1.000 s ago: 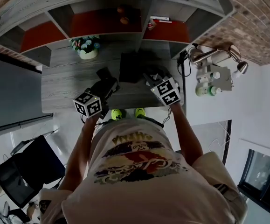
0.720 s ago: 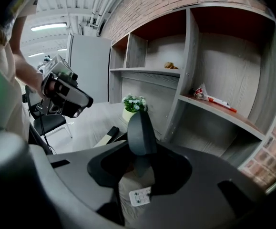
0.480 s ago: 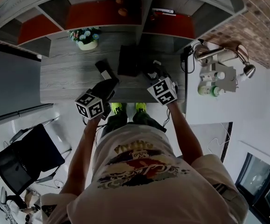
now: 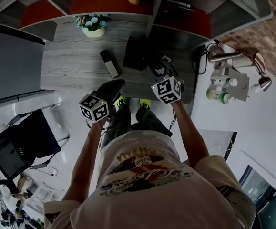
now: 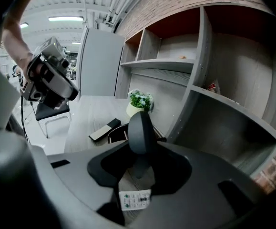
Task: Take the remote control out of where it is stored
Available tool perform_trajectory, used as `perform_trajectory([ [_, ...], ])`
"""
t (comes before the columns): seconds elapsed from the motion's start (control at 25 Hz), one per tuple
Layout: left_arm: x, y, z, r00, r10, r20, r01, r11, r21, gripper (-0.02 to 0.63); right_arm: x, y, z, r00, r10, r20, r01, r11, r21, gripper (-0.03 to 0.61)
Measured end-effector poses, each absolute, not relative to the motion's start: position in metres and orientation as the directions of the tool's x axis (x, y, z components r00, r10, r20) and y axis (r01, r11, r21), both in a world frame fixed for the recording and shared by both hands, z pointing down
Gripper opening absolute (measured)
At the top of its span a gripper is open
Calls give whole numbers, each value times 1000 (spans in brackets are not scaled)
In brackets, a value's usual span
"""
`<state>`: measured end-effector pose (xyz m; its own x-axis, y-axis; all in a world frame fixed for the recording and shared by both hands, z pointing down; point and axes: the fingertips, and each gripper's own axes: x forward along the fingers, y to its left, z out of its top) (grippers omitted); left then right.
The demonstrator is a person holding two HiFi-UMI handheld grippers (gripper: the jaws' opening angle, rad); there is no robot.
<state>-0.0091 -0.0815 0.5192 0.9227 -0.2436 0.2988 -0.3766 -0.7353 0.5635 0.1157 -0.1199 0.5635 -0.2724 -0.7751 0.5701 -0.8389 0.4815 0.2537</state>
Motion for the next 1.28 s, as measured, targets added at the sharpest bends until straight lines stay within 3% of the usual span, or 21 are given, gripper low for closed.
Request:
perform_trajectory([
  [0.24, -14, -66, 531, 902, -292, 318, -428, -697, 574, 5, 103, -107, 599, -328, -723, 608, -790, 562, 243, 121],
  [0.48, -12, -58, 547, 888, -319, 331, -458, -667, 587, 5, 90, -98, 603, -383, -729, 568, -764, 595, 248, 123],
  [1.28, 6, -34, 578, 883, -291, 368, -466, -627, 624, 5, 93, -106, 630, -441, -716, 541, -716, 644, 269, 160],
])
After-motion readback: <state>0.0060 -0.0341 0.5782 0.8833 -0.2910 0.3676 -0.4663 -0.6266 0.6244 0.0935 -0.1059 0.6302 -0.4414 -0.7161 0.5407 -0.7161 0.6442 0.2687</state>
